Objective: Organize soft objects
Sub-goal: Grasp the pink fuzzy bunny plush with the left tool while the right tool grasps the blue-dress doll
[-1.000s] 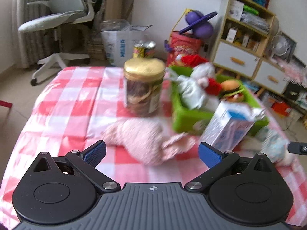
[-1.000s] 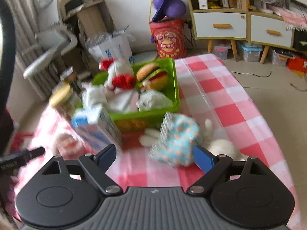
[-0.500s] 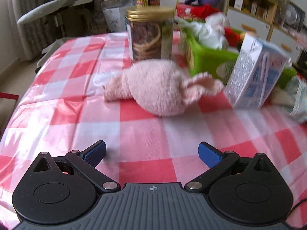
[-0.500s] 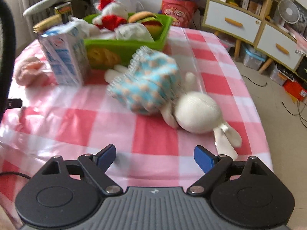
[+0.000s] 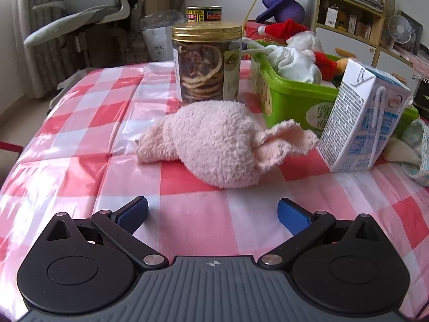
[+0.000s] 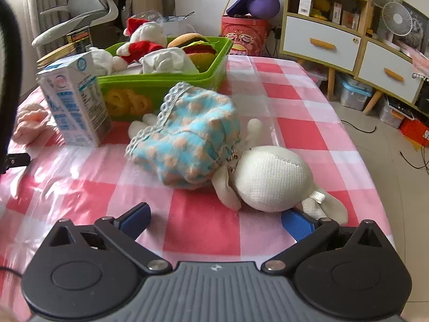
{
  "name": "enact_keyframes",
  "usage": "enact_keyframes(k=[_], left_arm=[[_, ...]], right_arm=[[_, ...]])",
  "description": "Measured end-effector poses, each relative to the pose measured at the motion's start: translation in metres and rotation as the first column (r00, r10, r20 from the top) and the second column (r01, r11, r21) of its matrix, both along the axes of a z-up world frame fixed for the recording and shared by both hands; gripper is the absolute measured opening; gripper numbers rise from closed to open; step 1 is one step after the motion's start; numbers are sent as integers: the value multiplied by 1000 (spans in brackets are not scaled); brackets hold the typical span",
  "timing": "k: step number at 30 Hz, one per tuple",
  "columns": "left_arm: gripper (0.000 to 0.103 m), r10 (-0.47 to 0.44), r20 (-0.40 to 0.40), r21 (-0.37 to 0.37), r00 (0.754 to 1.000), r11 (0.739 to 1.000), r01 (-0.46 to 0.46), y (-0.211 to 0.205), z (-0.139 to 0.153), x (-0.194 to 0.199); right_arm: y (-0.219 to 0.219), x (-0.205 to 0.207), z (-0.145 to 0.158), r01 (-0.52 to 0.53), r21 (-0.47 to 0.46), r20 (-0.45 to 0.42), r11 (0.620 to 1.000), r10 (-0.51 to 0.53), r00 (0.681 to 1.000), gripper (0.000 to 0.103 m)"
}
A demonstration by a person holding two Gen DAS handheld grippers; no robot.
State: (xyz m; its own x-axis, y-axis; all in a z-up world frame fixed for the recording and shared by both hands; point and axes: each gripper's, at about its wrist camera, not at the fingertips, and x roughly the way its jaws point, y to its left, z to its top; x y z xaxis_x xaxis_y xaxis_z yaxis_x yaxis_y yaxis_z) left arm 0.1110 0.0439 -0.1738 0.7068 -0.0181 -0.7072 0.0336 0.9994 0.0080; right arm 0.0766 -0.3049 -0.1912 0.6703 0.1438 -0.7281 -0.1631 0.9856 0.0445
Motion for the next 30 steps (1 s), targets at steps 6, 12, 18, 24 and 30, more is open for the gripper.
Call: enact_keyframes(k=[6,12,18,24,30], left_arm=[[98,29,28,-27,999,999,-29,0,2,10],[97,30,60,-12,998,999,-29,-8,5,15],[92,57,70,-17,996,998,-56,-9,7,20],[65,58,76,-35,995,998,-55,-9,11,25],[54,55,65,-66,996,997,-51,-4,16,27]], right_arm=[[-1,15,0,66,0,17,998,-66,998,83],[7,22,1,93,-42,28,995,-92,995,83],[13,24,6,152,-154,78,976,-141,987,83],[22,31,7,110,-244,131,964,-80,988,83],[35,37,6,18,-312,131,950,24,991,12]])
